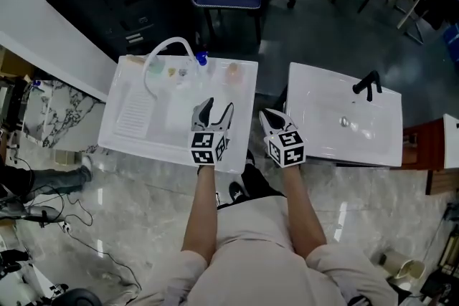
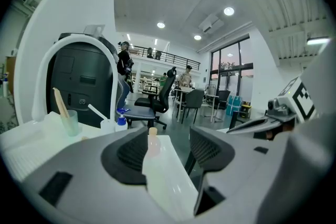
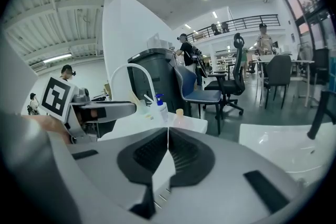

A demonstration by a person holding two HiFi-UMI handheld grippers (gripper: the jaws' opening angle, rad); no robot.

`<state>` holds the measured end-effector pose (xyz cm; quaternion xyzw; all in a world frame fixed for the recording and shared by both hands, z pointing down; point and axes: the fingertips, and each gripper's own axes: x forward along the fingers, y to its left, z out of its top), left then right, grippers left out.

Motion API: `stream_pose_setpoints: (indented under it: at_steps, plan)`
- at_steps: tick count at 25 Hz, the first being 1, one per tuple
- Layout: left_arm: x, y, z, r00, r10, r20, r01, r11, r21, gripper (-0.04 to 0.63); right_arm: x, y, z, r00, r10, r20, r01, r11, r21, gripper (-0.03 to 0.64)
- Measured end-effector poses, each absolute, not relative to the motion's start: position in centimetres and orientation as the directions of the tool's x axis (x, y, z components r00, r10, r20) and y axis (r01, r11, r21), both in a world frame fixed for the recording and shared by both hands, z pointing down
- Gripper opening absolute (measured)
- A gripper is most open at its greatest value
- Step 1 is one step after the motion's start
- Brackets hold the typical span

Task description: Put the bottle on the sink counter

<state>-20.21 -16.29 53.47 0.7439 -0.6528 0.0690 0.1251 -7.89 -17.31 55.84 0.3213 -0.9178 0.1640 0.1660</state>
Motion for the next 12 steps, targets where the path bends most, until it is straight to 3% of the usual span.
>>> stream_pose_setpoints:
  at_steps: [12]
  plan:
    - [-18.1, -11.9, 52.6, 0.134, -0.962, 0.240, -0.987, -0.107, 0.120, 0.187, -7.7, -14.5, 55.7, -0.746, -0.533, 0.398, -0.637, 0.745, -0.196, 0.006]
